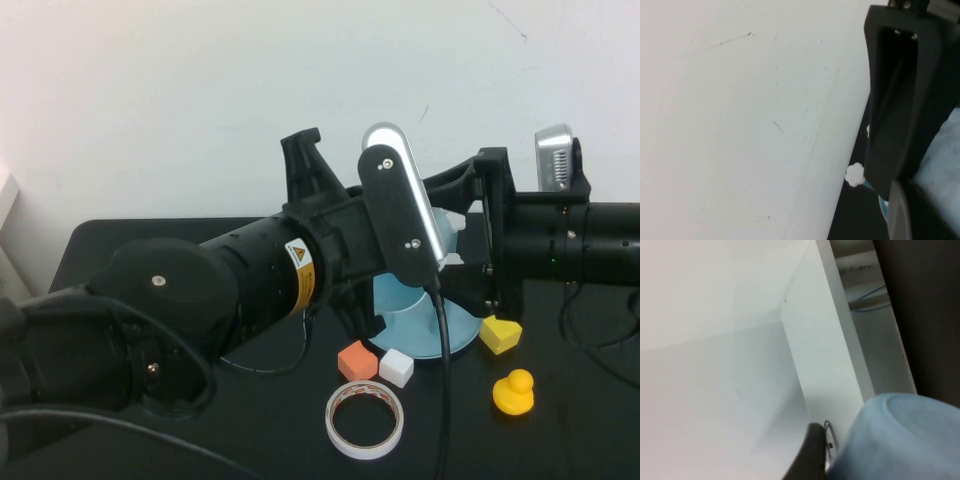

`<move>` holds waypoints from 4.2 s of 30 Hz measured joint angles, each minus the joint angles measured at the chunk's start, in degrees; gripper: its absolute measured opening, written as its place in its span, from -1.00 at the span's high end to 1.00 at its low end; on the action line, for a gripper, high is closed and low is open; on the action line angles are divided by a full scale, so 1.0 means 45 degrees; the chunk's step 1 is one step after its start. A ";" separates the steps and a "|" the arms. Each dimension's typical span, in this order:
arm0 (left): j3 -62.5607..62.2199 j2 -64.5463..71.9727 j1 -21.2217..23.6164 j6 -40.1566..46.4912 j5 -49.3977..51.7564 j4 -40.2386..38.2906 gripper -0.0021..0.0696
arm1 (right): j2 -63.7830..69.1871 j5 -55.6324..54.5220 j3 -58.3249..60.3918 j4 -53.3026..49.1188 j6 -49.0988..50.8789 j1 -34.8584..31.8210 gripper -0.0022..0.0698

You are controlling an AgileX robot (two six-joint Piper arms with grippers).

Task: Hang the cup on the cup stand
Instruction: Adjust the cup with two arms

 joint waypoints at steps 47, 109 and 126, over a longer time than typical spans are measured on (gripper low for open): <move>0.0000 0.0273 0.0000 0.1050 -0.0453 0.0009 0.90 | 0.0099 -0.1337 -0.0060 -0.0052 -0.0787 0.0079 -0.55; -0.0005 0.0969 -0.0020 0.1123 -0.0852 0.0119 0.32 | 0.0170 -0.0241 -0.0080 -0.0150 -0.3467 -0.0012 0.70; -0.0005 -0.0911 -0.0020 0.1559 0.1936 0.0119 0.40 | 0.0170 -0.0667 -0.0078 -0.0204 -0.4760 0.0032 0.71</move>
